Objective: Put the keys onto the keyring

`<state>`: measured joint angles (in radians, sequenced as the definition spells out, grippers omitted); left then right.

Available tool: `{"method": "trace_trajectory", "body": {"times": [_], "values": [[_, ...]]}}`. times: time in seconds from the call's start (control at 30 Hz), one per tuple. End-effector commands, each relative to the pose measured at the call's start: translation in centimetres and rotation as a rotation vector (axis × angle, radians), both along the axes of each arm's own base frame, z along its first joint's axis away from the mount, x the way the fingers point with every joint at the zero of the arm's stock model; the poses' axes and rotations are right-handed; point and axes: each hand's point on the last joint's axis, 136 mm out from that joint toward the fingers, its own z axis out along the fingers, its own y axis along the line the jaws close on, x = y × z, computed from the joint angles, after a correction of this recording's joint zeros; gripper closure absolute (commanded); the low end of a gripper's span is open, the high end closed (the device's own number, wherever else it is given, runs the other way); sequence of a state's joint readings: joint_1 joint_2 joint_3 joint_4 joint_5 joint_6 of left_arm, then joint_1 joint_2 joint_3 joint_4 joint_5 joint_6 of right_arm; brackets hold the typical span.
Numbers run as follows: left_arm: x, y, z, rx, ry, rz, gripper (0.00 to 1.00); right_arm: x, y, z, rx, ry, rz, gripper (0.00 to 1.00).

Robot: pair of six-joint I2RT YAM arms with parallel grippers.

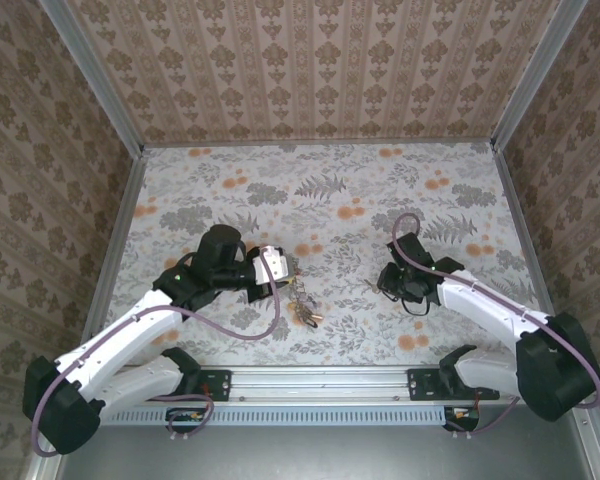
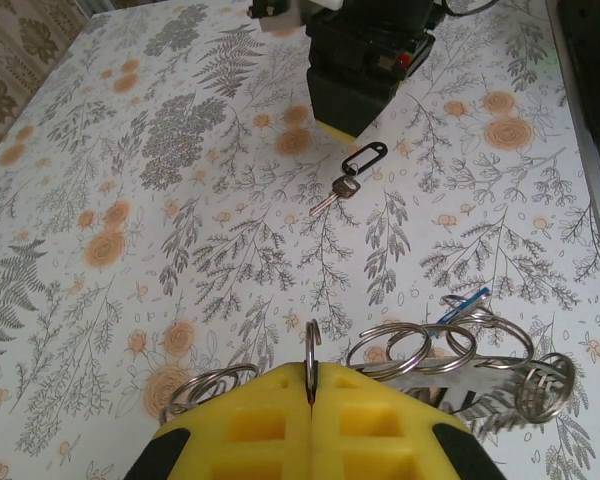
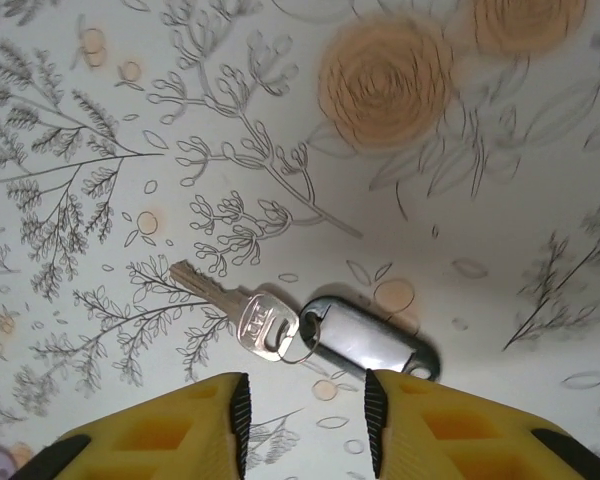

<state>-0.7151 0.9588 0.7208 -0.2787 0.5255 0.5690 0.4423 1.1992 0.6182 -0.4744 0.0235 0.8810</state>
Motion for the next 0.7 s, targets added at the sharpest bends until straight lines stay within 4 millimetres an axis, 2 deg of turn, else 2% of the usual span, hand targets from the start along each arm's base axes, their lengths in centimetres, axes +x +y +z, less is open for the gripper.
{"method": "trace_trajectory", "body": {"times": [0.0,0.17,0.33,0.47,0.57,0.67], "values": [[0.6,-0.3,1.4,-0.054,-0.029,0.011,1.00,-0.8,0.8,-0.9,0.138,0.088,-0.184,0.59],[0.5,-0.4,1.1,-0.050,-0.016,0.008,1.00,0.0,1.0,-1.1,0.274,0.105,-0.388,0.60],[0.5,-0.4,0.9,-0.039,-0.014,0.004,1.00,0.6,0.5,-2.1,0.333,0.101,-0.491,0.63],[0.5,-0.4,0.8,-0.037,-0.011,-0.003,1.00,0.8,0.9,-2.8,0.355,0.138,-0.505,0.70],[0.4,-0.5,0.8,-0.041,-0.006,-0.005,1.00,1.1,0.9,-2.8,0.341,0.140,-0.498,0.79],[0.3,-0.5,0.9,-0.045,-0.002,-0.006,1.00,1.3,0.8,-2.9,0.325,0.142,-0.497,0.81]]}}
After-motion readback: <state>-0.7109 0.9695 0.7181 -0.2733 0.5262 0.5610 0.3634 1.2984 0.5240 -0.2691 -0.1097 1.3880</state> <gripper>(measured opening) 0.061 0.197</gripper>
